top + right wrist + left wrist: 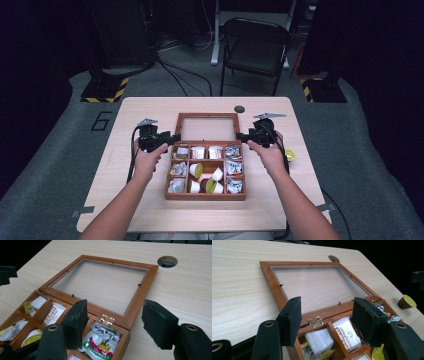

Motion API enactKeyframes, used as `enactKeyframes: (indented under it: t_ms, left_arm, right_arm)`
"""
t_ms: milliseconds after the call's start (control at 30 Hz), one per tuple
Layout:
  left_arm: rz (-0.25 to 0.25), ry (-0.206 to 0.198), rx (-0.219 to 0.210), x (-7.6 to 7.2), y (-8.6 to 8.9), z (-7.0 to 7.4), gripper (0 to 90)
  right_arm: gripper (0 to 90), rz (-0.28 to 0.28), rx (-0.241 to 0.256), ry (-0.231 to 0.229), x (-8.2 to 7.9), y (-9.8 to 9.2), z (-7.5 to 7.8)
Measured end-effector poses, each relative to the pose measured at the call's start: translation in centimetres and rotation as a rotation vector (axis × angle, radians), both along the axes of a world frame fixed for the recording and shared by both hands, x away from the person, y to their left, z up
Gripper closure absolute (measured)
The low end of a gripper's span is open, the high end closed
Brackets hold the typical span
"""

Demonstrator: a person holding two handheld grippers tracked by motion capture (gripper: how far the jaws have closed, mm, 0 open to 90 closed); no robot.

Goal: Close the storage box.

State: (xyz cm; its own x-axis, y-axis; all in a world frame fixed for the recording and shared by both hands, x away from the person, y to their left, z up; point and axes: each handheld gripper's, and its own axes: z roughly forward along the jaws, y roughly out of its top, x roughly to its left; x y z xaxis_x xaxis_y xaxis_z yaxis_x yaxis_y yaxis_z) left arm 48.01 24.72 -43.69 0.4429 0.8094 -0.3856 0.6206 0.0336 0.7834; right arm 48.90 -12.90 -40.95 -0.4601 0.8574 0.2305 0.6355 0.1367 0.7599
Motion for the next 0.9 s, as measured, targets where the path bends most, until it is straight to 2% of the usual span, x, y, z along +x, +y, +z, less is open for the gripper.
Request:
enactKeyframes:
  t_ms: [200, 400, 467, 567, 700, 767, 900]
  left_arm:
    - [-0.002, 0.034, 0.024, 1.3, -0.5, -0.1, 41.4]
    - [0.029, 0.075, 0.019, 2.7, -1.0, -1.2, 40.8]
    - [0.028, 0.083, 0.032, 3.1, -1.3, -1.4, 40.8]
    - [0.020, 0.107, 0.028, 3.6, -1.6, -1.8, 40.7]
    - [0.010, 0.119, 0.063, 4.2, -1.9, -2.0, 40.7]
    - [0.012, 0.119, 0.059, 4.4, -1.9, -2.1, 40.8]
    - [0.021, 0.144, 0.022, 4.9, -1.5, -2.5, 40.7]
  right_arm:
    - [36.2, -0.029, -0.002, 0.027, 1.0, 0.4, -0.5]
    - [35.7, -0.032, 0.012, 0.048, 1.9, 1.0, -1.3]
    - [35.8, -0.032, 0.021, 0.051, 2.3, 1.2, -1.6]
    - [36.1, -0.032, 0.021, 0.063, 2.8, 1.5, -2.1]
    - [36.1, -0.024, 0.010, 0.082, 3.6, 1.8, -2.9]
    - [36.1, -0.027, 0.005, 0.096, 3.9, 1.9, -3.3]
    - [36.6, -0.037, 0.013, 0.118, 4.4, 2.0, -3.8]
